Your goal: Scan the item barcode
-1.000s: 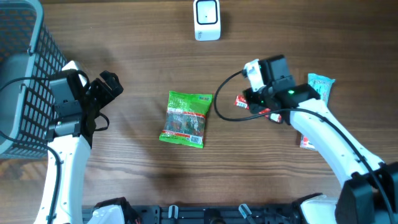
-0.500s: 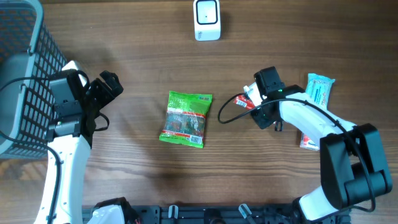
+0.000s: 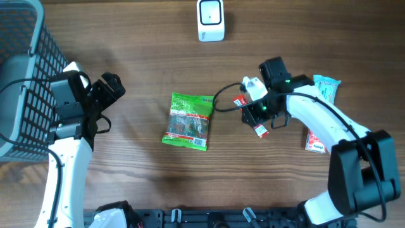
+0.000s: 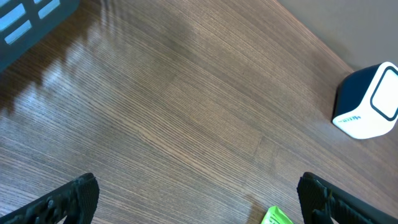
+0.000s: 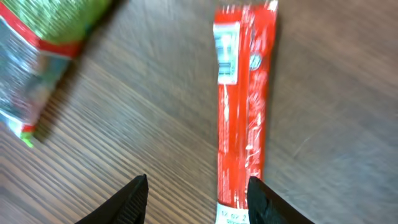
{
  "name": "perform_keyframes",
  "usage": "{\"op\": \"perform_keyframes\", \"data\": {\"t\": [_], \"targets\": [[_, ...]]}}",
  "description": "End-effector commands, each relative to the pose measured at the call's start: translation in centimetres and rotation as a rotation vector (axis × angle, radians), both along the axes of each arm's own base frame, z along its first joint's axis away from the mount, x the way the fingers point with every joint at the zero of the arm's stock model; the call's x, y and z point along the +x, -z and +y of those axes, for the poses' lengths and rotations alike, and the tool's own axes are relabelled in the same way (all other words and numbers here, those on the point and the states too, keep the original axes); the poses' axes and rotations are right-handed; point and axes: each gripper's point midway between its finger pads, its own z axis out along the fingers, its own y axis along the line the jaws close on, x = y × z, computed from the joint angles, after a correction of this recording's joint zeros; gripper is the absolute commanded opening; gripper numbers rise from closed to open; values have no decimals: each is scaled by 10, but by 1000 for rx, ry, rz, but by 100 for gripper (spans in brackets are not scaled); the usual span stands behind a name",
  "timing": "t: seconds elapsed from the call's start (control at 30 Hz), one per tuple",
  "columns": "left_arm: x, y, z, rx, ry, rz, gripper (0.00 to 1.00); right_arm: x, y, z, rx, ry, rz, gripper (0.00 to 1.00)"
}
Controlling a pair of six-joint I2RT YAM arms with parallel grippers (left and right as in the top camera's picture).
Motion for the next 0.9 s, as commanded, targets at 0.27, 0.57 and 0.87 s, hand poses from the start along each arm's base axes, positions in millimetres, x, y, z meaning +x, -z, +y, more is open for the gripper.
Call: {"op": "perform_keyframes", "data": {"t": [0.27, 0.57, 0.87], "targets": [[2, -3, 3, 17, 3, -6, 100, -16, 21, -44, -223, 112, 29, 29], [2, -3, 3, 17, 3, -6, 100, -25, 29, -42, -205, 129, 55, 29], [2, -3, 3, 17, 3, -6, 100, -14, 36, -40, -190, 107, -11, 30]]}}
